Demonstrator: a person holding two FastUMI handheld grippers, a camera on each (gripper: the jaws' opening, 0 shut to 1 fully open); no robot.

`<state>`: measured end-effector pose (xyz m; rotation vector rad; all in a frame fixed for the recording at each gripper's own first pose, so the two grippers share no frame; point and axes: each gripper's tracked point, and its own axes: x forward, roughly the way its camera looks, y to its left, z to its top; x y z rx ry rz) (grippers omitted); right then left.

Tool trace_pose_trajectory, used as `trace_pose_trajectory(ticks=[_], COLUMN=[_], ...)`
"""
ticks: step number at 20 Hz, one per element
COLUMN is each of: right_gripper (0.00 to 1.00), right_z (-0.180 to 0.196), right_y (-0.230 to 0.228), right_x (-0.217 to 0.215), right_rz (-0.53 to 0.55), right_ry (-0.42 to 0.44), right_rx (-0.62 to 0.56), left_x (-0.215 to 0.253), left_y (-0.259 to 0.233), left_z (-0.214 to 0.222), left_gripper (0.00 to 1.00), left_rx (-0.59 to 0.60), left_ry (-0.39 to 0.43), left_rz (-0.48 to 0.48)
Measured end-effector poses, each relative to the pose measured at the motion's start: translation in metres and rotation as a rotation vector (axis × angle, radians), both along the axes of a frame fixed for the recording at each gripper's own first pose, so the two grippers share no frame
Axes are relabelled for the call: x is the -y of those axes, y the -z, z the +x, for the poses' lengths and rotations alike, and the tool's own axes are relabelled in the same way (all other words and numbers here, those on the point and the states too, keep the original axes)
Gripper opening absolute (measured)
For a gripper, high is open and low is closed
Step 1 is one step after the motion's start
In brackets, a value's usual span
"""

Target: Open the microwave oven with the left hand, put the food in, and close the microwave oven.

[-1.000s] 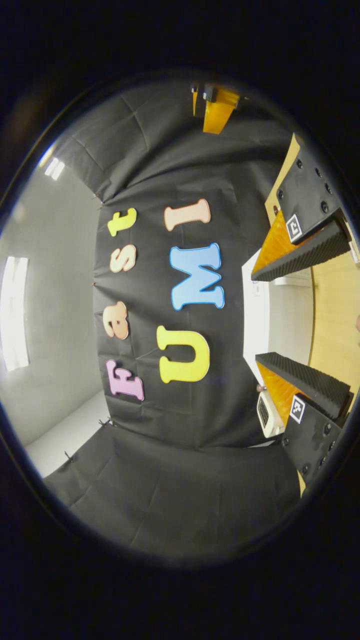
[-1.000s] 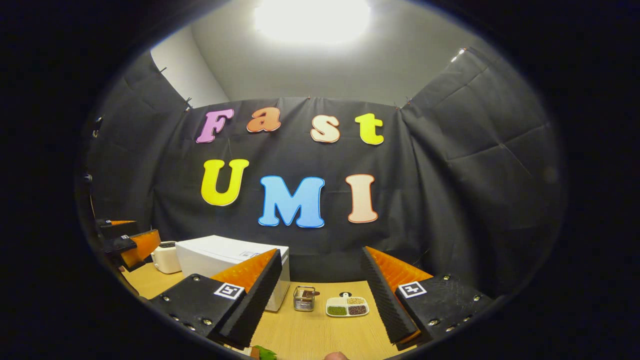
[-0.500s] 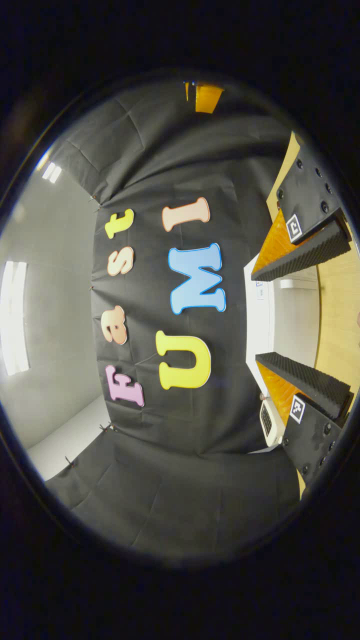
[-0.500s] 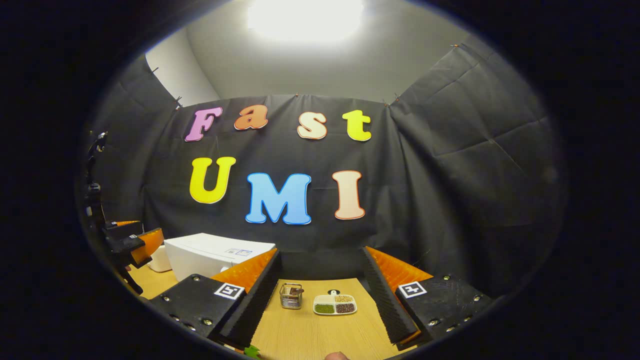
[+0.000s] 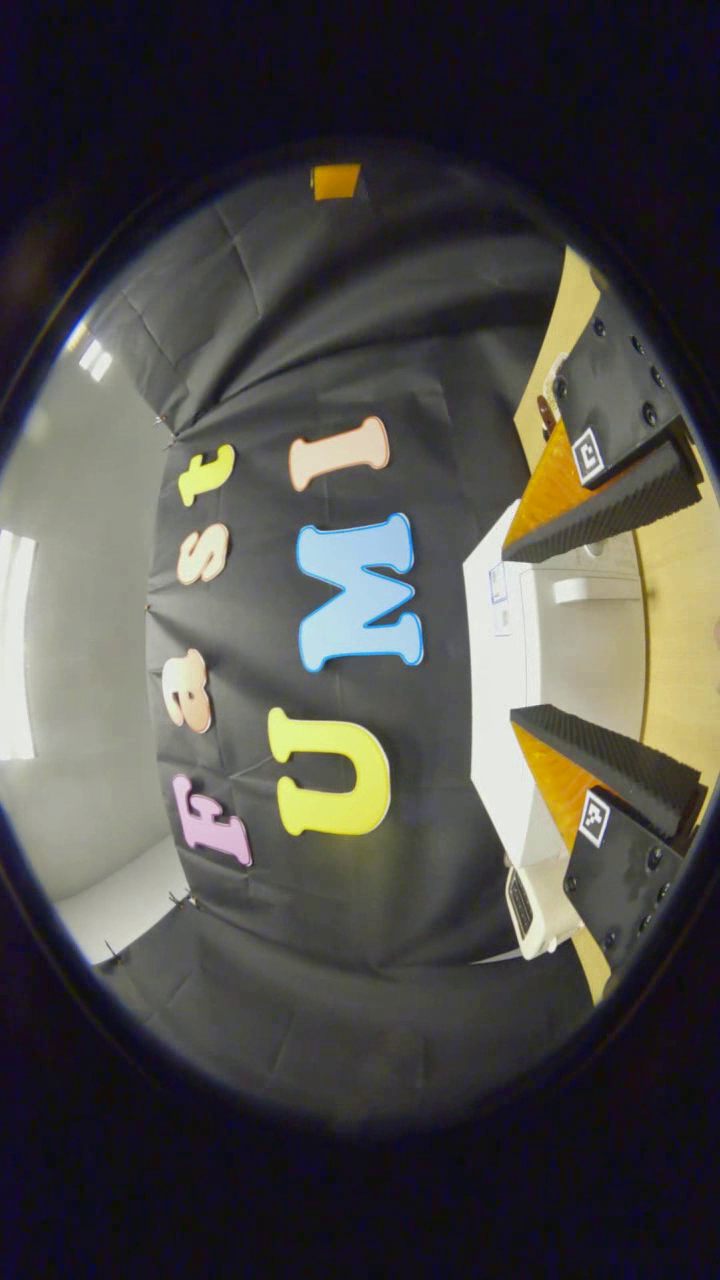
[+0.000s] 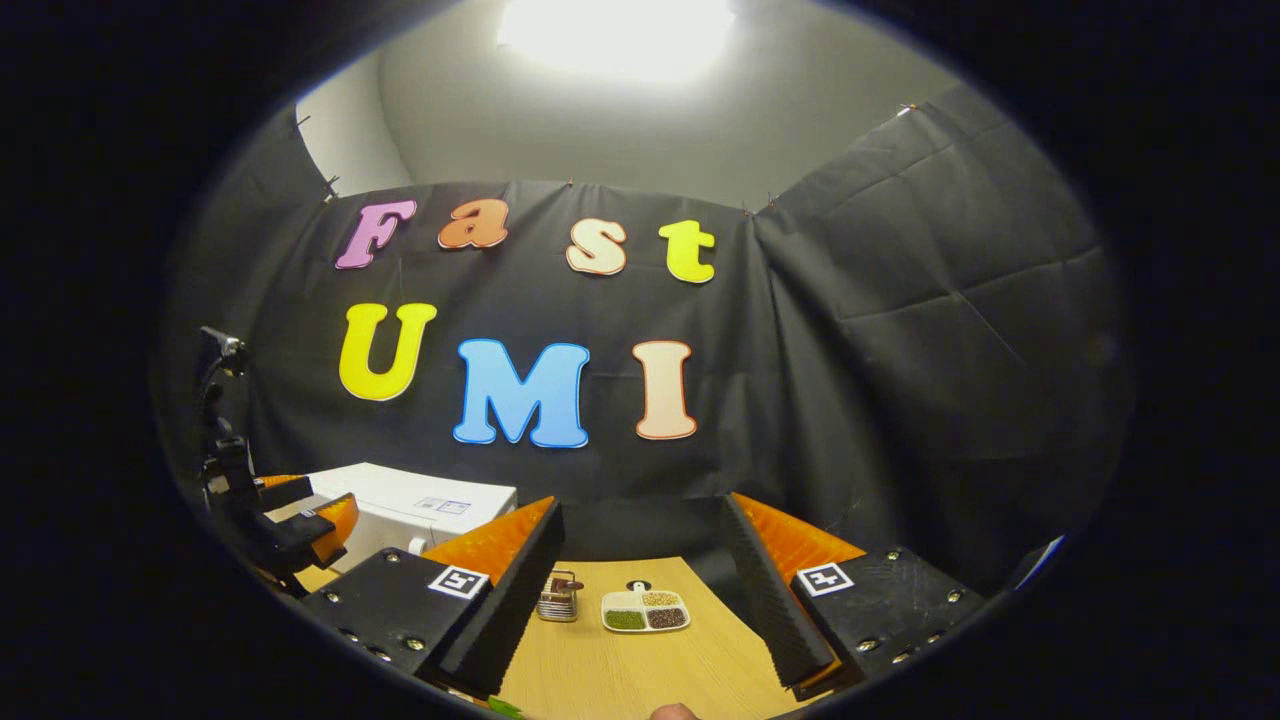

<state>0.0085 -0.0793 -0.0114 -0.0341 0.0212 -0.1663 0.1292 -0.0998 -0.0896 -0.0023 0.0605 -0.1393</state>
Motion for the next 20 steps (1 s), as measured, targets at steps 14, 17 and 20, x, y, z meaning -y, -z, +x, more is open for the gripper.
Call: trace_pose_trajectory(ticks=[14, 17, 20], right_gripper=[0.96, 0.96, 0.96], right_z=[-0.011, -0.015, -0.017], right_y=[0.013, 0.015, 0.015], right_x=[0.012, 0.016, 0.020], right_rz=[-0.056, -0.065, -0.072], right_ry=[0.161, 0.178, 0.189], right_rx=[-0.077, -0.092, -0.099], left_x=[0.046, 0.055, 0.063], left_y=[0.134, 0.152, 0.166], left_z=[0.075, 0.085, 0.088], left_gripper=[0.98, 0.94, 0.80], left_rx=[-0.211, -0.243, -0.280], left_ry=[0.110, 0.125, 0.141], left_rz=[0.045, 0.069, 0.096])
